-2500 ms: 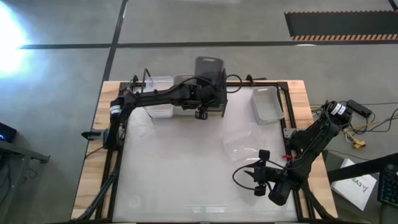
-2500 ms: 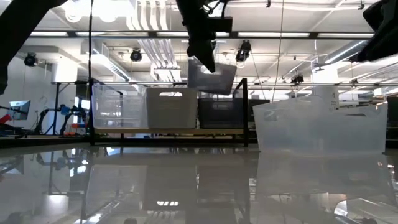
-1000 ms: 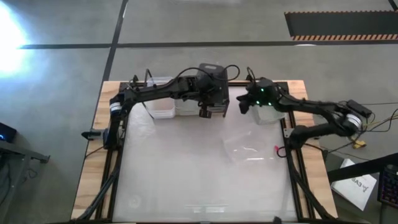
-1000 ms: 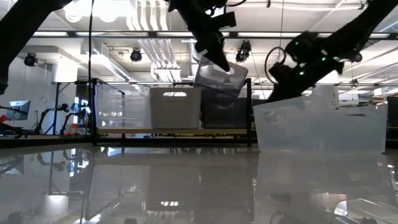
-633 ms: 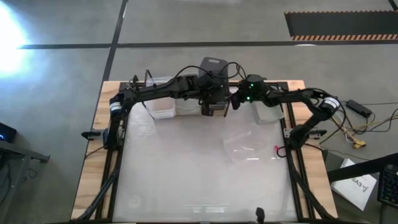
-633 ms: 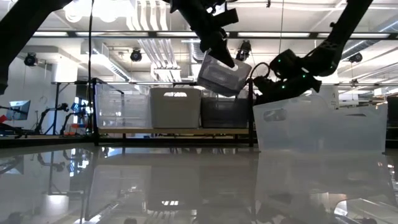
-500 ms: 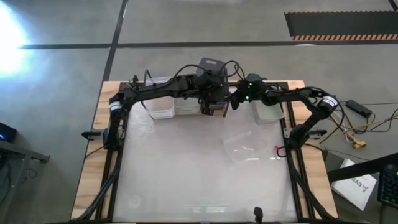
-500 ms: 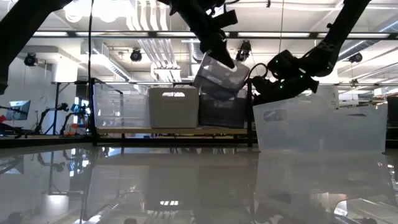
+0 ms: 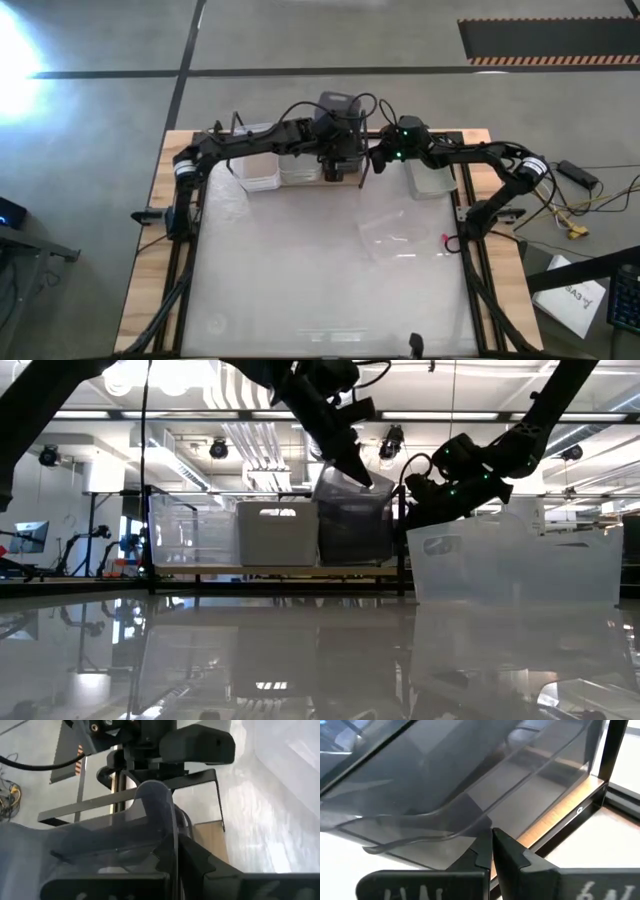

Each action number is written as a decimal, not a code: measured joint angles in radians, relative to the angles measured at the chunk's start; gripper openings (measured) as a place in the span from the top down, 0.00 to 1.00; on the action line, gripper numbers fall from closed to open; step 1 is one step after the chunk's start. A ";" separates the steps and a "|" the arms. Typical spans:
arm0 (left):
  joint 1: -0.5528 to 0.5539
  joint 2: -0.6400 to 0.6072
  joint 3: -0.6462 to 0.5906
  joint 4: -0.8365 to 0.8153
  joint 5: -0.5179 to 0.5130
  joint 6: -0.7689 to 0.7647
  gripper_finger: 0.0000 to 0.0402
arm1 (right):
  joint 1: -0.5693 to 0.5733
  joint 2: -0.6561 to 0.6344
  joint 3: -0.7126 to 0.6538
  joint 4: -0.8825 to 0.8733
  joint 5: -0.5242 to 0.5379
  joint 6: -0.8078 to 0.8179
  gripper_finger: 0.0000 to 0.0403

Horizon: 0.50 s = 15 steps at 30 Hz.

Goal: Stack baskets on shelf by color
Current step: Stack the black bin on top of the black bin on the shelf

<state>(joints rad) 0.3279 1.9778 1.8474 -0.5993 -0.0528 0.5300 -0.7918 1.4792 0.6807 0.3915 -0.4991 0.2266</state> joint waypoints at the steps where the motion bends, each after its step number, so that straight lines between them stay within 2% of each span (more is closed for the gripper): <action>1: 0.000 0.000 -0.008 0.014 0.006 -0.001 1.00 | 0.000 0.000 0.000 -0.003 -0.003 0.000 0.98; 6: 0.001 0.001 -0.026 0.014 0.073 -0.005 0.93 | 0.002 0.001 0.000 -0.040 -0.013 -0.002 0.98; 15: 0.003 -0.049 -0.027 0.015 0.126 -0.089 0.60 | 0.017 0.001 0.000 -0.042 -0.040 -0.002 0.98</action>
<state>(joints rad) 0.3306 1.9289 1.8202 -0.5843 0.0730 0.4411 -0.7745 1.4799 0.6807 0.3492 -0.5396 0.2249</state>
